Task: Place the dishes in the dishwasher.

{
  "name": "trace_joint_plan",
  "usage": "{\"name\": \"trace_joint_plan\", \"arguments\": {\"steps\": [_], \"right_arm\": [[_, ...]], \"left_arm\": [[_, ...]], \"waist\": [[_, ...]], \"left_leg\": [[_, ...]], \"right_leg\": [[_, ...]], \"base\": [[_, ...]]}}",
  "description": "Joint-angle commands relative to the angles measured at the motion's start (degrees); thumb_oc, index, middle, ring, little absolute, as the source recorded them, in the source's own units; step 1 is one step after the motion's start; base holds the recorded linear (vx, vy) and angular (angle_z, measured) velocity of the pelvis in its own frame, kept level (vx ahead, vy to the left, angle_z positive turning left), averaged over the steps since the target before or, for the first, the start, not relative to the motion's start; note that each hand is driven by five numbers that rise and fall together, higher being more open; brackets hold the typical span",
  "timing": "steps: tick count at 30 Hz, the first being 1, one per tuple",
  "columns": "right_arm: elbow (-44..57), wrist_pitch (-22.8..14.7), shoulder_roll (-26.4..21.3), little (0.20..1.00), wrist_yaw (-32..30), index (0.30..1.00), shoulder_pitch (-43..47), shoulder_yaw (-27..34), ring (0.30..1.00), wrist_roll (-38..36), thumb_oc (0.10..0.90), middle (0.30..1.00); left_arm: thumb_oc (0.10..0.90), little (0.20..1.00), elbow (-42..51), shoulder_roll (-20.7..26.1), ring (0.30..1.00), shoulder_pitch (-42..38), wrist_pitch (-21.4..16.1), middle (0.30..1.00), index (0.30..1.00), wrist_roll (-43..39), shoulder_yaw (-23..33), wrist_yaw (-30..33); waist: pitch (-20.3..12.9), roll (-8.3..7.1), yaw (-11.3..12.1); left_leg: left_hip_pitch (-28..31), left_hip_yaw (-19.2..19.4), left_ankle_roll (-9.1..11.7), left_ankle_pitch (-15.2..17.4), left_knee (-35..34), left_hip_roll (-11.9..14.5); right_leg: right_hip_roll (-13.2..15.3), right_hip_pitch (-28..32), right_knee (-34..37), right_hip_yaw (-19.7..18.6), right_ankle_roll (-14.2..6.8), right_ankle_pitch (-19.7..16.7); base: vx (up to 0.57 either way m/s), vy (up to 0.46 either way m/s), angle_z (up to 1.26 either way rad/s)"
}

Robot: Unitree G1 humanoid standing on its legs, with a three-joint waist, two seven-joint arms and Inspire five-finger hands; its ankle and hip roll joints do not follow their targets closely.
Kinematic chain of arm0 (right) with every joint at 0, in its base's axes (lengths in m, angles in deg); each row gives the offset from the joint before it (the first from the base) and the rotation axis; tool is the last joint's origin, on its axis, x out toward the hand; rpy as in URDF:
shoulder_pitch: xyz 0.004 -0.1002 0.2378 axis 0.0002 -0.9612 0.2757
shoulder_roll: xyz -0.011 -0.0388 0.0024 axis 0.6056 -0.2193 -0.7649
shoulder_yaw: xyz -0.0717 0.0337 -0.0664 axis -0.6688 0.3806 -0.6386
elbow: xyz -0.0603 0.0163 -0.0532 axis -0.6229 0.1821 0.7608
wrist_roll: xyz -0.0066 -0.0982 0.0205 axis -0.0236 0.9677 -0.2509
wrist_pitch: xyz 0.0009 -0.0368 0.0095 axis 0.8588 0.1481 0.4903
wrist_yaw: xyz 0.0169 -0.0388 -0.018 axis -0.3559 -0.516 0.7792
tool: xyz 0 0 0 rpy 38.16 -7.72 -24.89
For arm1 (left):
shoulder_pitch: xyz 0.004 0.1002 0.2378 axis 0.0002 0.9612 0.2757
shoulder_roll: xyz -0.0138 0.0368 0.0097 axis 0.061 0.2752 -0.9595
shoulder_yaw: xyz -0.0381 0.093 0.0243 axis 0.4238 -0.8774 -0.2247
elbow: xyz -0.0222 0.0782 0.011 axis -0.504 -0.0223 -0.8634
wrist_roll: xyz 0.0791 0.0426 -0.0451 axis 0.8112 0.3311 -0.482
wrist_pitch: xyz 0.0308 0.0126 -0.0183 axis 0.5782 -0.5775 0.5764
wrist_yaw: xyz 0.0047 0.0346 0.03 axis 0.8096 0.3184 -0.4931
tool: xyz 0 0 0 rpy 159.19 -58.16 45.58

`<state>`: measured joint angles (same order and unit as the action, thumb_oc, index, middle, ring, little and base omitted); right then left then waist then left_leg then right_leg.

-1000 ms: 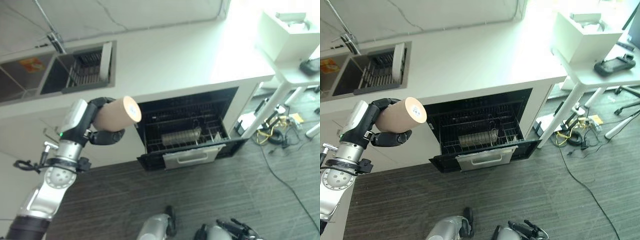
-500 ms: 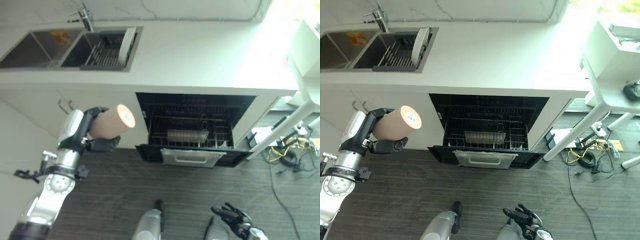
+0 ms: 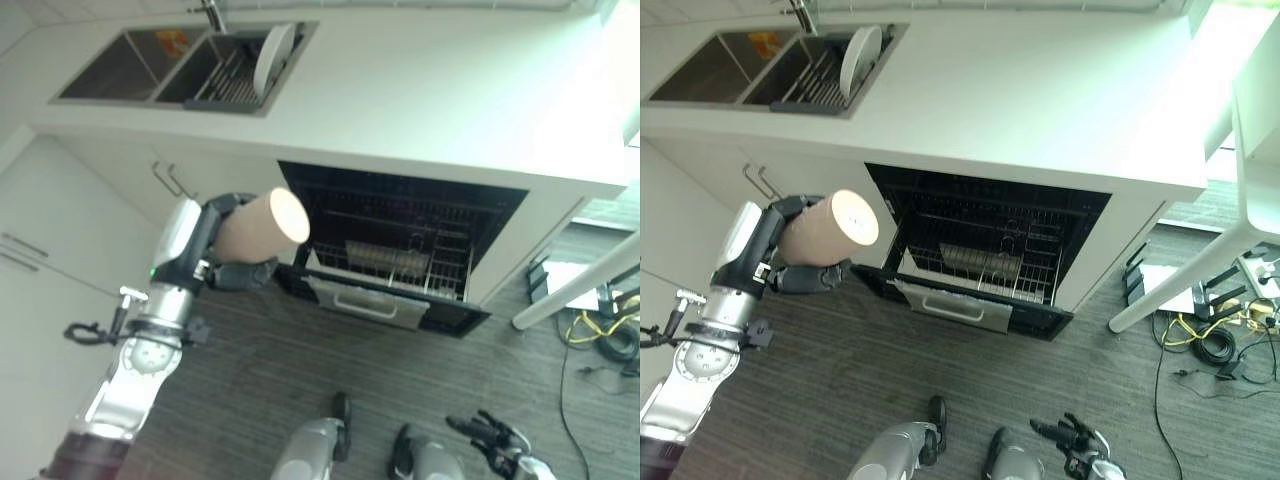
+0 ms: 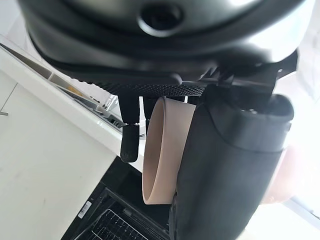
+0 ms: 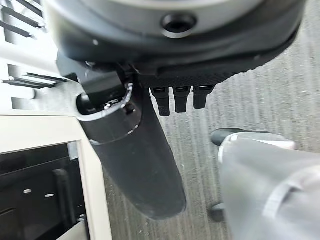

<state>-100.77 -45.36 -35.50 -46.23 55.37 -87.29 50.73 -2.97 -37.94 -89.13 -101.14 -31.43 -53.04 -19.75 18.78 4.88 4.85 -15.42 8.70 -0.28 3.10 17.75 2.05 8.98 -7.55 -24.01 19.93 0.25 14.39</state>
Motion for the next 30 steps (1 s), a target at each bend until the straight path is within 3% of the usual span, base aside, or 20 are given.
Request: {"name": "trace_joint_plan", "arguments": {"steps": [1, 4, 6, 7, 11, 12, 16, 20, 27, 30], "right_arm": [[0.7, -0.3, -0.9, 0.9, 0.6, 0.9, 0.0, -1.2, 0.9, 0.0, 0.8, 0.9], [2.0, -0.5, 0.0, 0.9, 0.8, 0.9, -0.5, -1.4, 0.9, 0.1, 0.8, 0.9], [3.0, -0.5, 0.6, 0.9, 1.3, 0.9, -0.8, -1.8, 0.9, 0.2, 0.8, 0.9], [3.1, -0.5, 0.6, 0.9, 1.4, 0.9, -0.7, -1.8, 0.9, 0.3, 0.8, 0.9], [2.7, -1.1, 0.9, 0.9, 1.9, 0.9, 0.0, -2.5, 0.9, 2.5, 0.8, 0.9], [2.6, -0.7, 0.9, 0.9, 1.8, 0.9, 0.4, -2.5, 0.9, 2.5, 0.8, 0.9], [2.1, 0.1, 1.3, 0.9, 2.4, 0.9, 0.5, -1.6, 0.9, 3.4, 0.8, 0.9], [2.3, 1.8, 1.7, 0.9, 1.5, 0.9, -0.7, -1.7, 0.9, 4.0, 0.8, 0.9], [0.2, 0.8, -0.6, 0.9, 2.7, 0.9, 0.4, -2.5, 0.9, 2.6, 0.8, 0.9], [-0.3, 0.2, -1.9, 0.9, 3.7, 0.9, 1.3, -2.2, 0.9, 1.9, 0.8, 0.9]], "left_arm": [[0.4, 0.3, 5.7, 1.4, 0.3, -5.1, -3.3, 0.3, 0.3, 1.2, 7.1, 3.5], [0.4, 0.3, 5.7, 1.6, 0.3, -4.8, -4.0, 0.3, 0.3, 2.6, 7.1, 3.4], [0.4, 0.3, 5.0, 1.8, 0.3, -5.3, -3.9, 0.3, 0.3, 3.4, 6.4, 4.1], [0.4, 0.3, 4.8, 1.9, 0.3, -5.4, -3.8, 0.3, 0.3, 3.5, 6.3, 4.2], [0.4, 0.3, 3.3, 2.8, 0.3, -6.8, -4.0, 0.3, 0.3, 3.5, 5.1, 5.8], [0.4, 0.3, 2.9, 3.2, 0.3, -7.2, -4.0, 0.3, 0.3, 3.4, 4.9, 6.0], [0.4, 0.3, 1.9, 5.3, 0.3, -7.8, -4.0, 0.3, 0.3, 2.2, 4.1, 6.2], [0.4, 0.3, 1.7, 5.6, 0.3, -7.6, -3.5, 0.3, 0.3, 1.3, 4.2, 4.9], [0.4, 0.3, 3.3, 5.6, 0.3, -8.5, -1.0, 0.3, 0.3, 0.0, 4.2, 5.4], [0.4, 0.3, 2.5, 6.3, 0.3, -9.4, -1.7, 0.3, 0.3, -1.9, 5.1, 5.0]], "waist": [[-2.5, 0.07, 1.3], [-2.2, 0.43, 1.4], [-1.7, 0.36, 0.7], [-1.7, 0.29, 0.6], [-1.1, -0.12, -0.5], [-1.1, -0.47, -0.8], [-1.2, -2.71, -1.8], [-2.4, -2.9, -2.3], [-3.2, -3.44, -2.5], [-3.0, -3.47, -2.6]], "left_leg": [[3.7, 0.9, 1.0, 4.7, -0.6, 1.0], [4.6, 0.9, -0.9, 5.7, -0.6, 0.9], [5.5, 0.9, -2.7, 6.9, -0.6, 0.1], [5.7, 0.9, -2.8, 7.0, -0.6, 0.0], [7.3, 0.5, -2.2, 7.7, -0.6, -0.1], [7.6, 0.5, -2.1, 8.1, -0.6, -0.1], [9.5, 0.5, -2.2, 10.5, -0.6, -1.0], [10.3, -0.1, -1.8, 10.8, -0.6, 0.1], [10.0, -0.7, 2.3, 8.2, -0.6, 3.9], [9.7, -0.9, 3.5, 7.1, -0.6, 4.0]], "right_leg": [[-0.8, 5.2, 6.8, 0.9, -6.5, -3.1], [-1.4, 5.9, 2.9, 0.8, -7.0, -3.7], [1.2, 1.9, -6.2, -1.0, -7.6, -5.3], [1.5, 1.5, -6.5, -1.3, -7.6, -5.5], [2.2, 1.6, 2.5, -2.8, -8.3, -7.8], [2.9, 1.1, 6.0, -3.2, -8.8, -10.2], [6.9, -3.3, 6.8, -7.8, -11.7, -13.6], [6.1, -2.4, 6.8, -8.9, -12.2, -11.5], [3.1, -1.6, 6.8, -7.1, -9.3, -7.5], [2.5, -2.4, 6.8, -6.5, -8.0, -6.9]], "base": [[0.09, 0.143, -0.17], [0.11, 0.144, -0.08], [0.09, 0.155, -0.05], [0.1, 0.097, -0.02], [0.1, -0.053, -0.05], [0.1, -0.127, -0.06], [0.21, -0.25, 0.0], [0.25, -0.262, 0.31], [0.15, -0.286, 0.07], [0.04, -0.226, -0.04]]}}
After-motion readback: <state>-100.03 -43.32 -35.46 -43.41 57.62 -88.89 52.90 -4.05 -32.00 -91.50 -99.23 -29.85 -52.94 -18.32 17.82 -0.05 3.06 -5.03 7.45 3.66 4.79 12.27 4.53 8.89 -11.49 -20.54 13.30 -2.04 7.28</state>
